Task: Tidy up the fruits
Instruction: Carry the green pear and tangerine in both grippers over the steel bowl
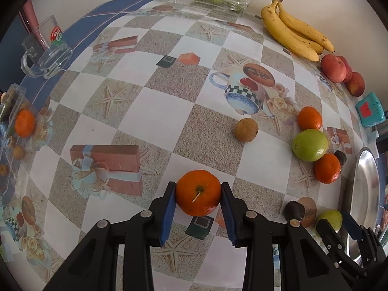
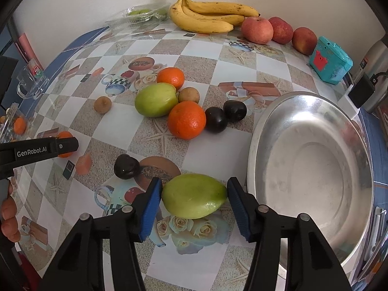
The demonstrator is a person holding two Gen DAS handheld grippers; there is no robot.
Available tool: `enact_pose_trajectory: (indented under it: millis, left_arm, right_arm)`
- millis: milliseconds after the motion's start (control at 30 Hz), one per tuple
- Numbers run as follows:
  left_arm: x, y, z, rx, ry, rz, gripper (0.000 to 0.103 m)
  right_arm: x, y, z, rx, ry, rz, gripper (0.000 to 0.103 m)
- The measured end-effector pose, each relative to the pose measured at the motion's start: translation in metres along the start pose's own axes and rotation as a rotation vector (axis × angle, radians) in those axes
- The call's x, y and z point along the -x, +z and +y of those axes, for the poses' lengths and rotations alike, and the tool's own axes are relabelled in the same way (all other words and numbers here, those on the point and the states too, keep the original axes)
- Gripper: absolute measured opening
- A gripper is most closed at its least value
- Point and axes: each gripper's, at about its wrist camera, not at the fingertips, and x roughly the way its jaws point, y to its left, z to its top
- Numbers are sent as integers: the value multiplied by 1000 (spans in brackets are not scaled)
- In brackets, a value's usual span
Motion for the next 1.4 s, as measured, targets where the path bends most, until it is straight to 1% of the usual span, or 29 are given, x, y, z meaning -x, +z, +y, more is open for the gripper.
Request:
enact_pose_trajectory:
  millis: [333, 567, 833, 1133, 1300, 1400]
  left_arm:
    - [14, 0, -2, 7, -11, -40, 38]
    - [26, 2, -8, 1, -28, -71, 38]
    - [40, 5, -16, -5, -44, -114, 38]
    - [48, 5, -23, -7, -64, -137, 38]
    - [51, 2, -35, -23, -82, -141, 38]
    - [54, -2, -49, -52, -97, -146, 38]
  right_arm:
    - [2, 0, -4, -35, 35, 5, 57]
    - [8, 2, -11, -78, 53, -11, 57]
    - [22, 6, -15, -103, 78, -55, 56]
    - [34, 9, -18, -122, 93, -92, 56]
    - [35, 9, -23, -141, 96, -96, 56]
    - [39, 9, -30, -166, 92, -109, 56]
